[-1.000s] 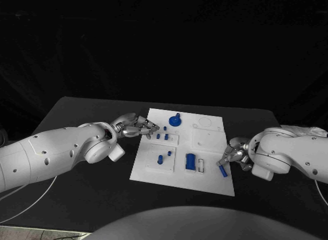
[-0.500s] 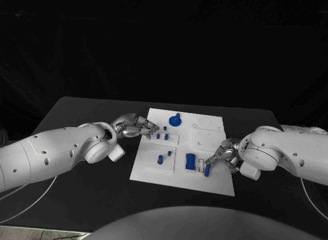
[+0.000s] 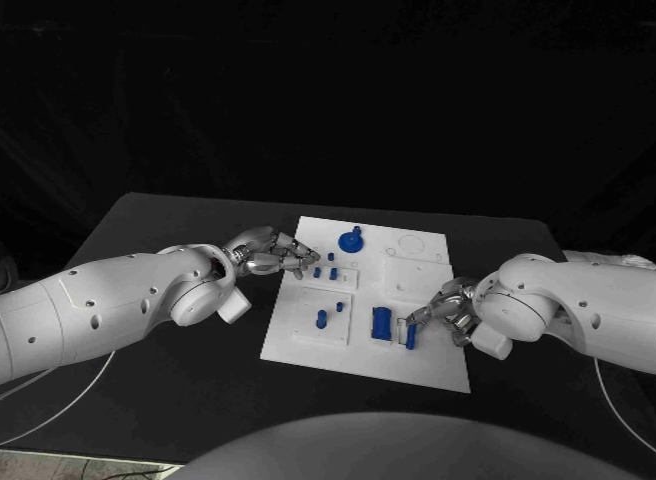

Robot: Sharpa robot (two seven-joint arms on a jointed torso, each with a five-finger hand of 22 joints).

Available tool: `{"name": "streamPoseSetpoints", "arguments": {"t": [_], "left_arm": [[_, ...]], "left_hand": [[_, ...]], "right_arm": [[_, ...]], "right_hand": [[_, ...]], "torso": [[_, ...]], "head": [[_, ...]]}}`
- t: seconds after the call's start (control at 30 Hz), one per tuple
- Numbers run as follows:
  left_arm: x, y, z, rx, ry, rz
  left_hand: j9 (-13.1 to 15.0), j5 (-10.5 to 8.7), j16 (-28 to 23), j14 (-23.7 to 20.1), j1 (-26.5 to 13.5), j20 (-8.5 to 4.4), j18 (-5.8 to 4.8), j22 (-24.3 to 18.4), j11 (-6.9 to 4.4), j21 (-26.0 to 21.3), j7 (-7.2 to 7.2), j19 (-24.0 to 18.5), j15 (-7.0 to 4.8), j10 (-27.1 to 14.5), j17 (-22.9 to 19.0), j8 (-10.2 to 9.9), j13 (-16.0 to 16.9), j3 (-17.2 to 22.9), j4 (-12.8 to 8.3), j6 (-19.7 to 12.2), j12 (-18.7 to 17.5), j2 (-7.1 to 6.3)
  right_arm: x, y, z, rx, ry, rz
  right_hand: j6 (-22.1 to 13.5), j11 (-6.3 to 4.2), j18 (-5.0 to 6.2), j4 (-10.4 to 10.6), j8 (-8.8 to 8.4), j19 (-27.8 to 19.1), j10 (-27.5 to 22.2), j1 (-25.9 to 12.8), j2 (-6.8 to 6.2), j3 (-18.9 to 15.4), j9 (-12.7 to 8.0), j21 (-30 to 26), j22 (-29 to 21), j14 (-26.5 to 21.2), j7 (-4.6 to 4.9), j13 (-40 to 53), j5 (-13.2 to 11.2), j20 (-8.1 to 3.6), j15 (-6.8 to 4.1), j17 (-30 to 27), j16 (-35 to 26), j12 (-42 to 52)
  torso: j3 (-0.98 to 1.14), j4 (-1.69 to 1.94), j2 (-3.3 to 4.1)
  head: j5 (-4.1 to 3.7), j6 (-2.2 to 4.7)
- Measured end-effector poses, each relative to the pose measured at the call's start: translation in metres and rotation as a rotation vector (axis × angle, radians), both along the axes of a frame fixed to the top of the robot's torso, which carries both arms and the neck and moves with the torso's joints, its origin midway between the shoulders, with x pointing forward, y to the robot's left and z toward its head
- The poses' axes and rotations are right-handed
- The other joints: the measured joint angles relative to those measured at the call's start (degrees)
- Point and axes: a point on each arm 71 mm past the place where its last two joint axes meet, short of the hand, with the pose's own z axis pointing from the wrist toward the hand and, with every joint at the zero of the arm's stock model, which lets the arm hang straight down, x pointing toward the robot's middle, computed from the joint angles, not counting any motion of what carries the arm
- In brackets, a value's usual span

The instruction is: Assemble the parts on the task board

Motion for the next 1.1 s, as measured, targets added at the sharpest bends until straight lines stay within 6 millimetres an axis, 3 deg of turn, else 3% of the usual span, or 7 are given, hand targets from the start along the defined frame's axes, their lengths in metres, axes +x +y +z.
{"name": "streamPoseSetpoints", "arguments": {"t": [0.27, 0.77, 0.97, 1.1], "left_arm": [[-0.0002, -0.0008, -0.0002, 0.0, 0.004, -0.004], [-0.0005, -0.002, -0.0007, 0.002, 0.011, -0.011], [-0.0007, -0.0023, -0.0009, 0.002, 0.014, -0.013], [-0.0008, -0.0027, -0.001, 0.003, 0.016, -0.015]], "left_hand": [[0.0, 0.0, 0.0, 0.0, 0.0, 0.0, 0.0, 0.0, 0.0, 0.0, 0.0, 0.0, 0.0, 0.0, -0.02, 0.0, -0.05, 0.0, 0.0, 0.0, 0.0, 0.0], [-0.01, 0.0, 0.0, 0.0, 0.0, 0.0, 0.0, 0.04, 0.0, 0.0, 0.0, 0.0, 0.0, 0.0, -0.08, 0.0, -0.04, 0.14, 0.14, 0.0, 0.0, 0.0], [-0.01, 0.0, 0.0, 0.0, 0.0, 0.0, 0.0, 0.04, 0.0, 0.0, 0.0, 0.0, 0.0, 0.0, -0.09, 0.0, -0.03, 0.32, 0.01, 0.0, 0.0, 0.0], [-0.01, 0.0, 0.0, 0.0, 0.0, 0.0, 0.0, 0.09, 0.0, 0.0, 0.21, 0.0, 0.0, 0.0, -0.14, 0.0, -0.09, 0.32, 0.01, -0.22, 0.0, 0.0]], "right_arm": [[0.0006, -0.0023, -0.001, 0.014, 0.003, -0.033], [0.002, 0.0026, -0.0025, 0.036, -0.002, -0.043], [0.0024, 0.004, -0.0027, 0.04, -0.002, -0.042], [0.0028, 0.0045, -0.0031, 0.04, -0.001, -0.04]], "right_hand": [[-0.17, 0.0, 0.0, -0.97, 0.1, -0.39, 0.0, 0.0, 0.0, 1.3, 0.94, -0.41, 0.0, 0.0, 0.18, 0.0, 1.92, 0.01, 0.0, -0.01, 0.0, 0.0], [-0.48, 0.0, 0.0, -0.97, 0.3, -0.59, 0.0, -0.3, 0.3, 1.3, 1.51, -1.29, -0.01, -0.12, 0.07, -0.01, 1.54, 0.21, 0.11, -0.01, 0.0, 0.0], [-0.97, 0.2, 0.0, -0.97, 0.3, -0.75, 0.21, -0.53, 0.53, 1.29, 1.91, -1.55, -0.02, -0.21, 0.14, -0.01, 0.34, 0.29, 0.2, -0.01, 0.0, 0.0], [-2.28, 0.43, -0.01, -0.96, 0.32, -1.31, 0.02, -1.62, 0.22, 1.28, 2.44, -2.42, -0.02, -0.12, 0.6, -0.02, -4.24, 0.52, 0.53, -0.02, 0.0, 0.0]], "torso": [[0.0, 0.0, 0.0], [0.02, 0.05, -0.02], [0.0, 0.03, -0.01], [0.0, 0.03, -0.01]], "head": [[0.06, 0.0], [0.04, 0.0], [0.1, 0.0], [0.11, 0.0]]}}
